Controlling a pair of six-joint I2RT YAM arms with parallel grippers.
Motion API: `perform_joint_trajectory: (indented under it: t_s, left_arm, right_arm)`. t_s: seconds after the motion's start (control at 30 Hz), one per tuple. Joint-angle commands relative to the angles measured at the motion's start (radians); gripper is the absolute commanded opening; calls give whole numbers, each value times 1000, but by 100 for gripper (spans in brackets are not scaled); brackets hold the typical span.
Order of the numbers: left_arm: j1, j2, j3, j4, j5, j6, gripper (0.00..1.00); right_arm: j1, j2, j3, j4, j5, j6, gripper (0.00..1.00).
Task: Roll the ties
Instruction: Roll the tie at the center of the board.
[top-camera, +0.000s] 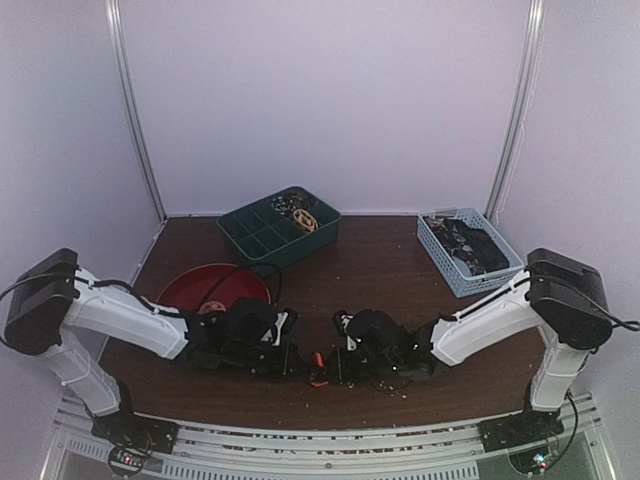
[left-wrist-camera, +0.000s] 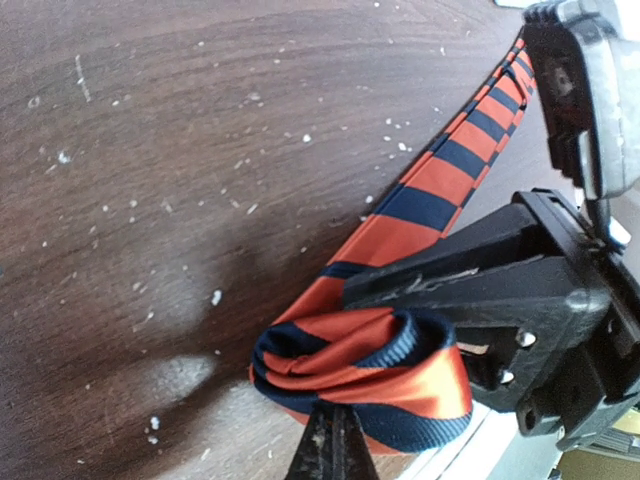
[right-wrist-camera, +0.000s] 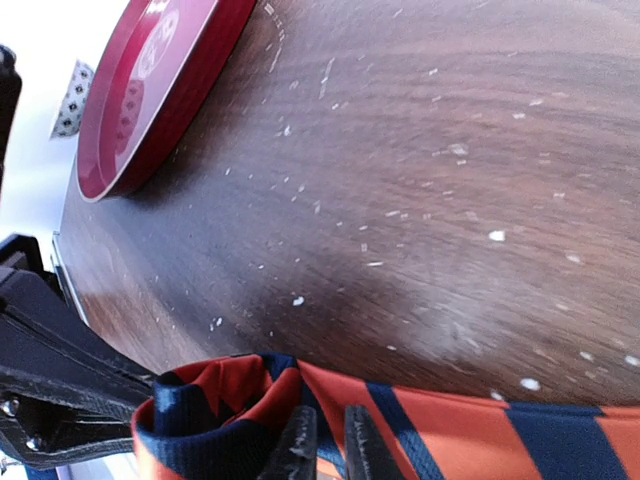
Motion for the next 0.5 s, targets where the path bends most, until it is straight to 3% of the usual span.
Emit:
perform_joint_trajectory:
  t_s: [0.0,0.3,0.47]
  left_arm:
    - [-5,22,33,19,13,27,0]
    - [-5,69,77,17,10,48,0]
    - [-7,112,94,39,21,49,0]
  right_arm:
    - [-9,-66,-26,-46,83,5,14]
    - [-10,-198,-49,-153,191,5,29]
    - [-10,-235,-54,-150,179,0,39]
